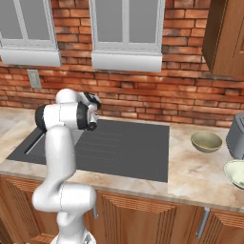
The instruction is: Rinse each bowl for a few seconds and place them down in the sink or on the counter.
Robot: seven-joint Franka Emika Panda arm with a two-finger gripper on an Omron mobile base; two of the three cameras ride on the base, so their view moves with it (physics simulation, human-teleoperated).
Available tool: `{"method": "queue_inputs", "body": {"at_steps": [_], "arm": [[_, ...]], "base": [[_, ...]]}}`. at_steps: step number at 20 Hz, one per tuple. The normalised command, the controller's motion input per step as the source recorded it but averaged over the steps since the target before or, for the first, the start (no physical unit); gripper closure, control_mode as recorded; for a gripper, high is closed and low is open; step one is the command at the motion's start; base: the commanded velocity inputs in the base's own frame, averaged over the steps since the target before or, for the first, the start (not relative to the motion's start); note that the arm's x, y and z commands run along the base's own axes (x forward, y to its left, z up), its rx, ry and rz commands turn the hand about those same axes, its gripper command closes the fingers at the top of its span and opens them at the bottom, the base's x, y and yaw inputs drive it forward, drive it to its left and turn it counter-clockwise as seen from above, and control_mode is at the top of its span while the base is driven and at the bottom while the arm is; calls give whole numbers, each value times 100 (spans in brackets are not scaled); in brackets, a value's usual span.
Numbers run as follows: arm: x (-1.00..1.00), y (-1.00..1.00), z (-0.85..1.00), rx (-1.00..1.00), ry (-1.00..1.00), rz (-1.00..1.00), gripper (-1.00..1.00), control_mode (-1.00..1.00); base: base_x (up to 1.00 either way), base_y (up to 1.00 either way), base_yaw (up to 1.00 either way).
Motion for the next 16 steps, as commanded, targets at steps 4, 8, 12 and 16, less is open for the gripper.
{"method": "queue_inputs", "body": {"at_steps": [4, 8, 12, 16], "arm": [[-10, -43, 88, 14, 0, 0, -100, -100], [-40, -41, 66, 13, 11, -4, -100, -100], [-35, -46, 21, 7, 38, -13, -100, -100], [-26, -37, 5, 2, 45, -14, -100, -100]], "base": [[0, 0, 0], [0, 0, 0], [0, 0, 0], [0, 0, 0]]}}
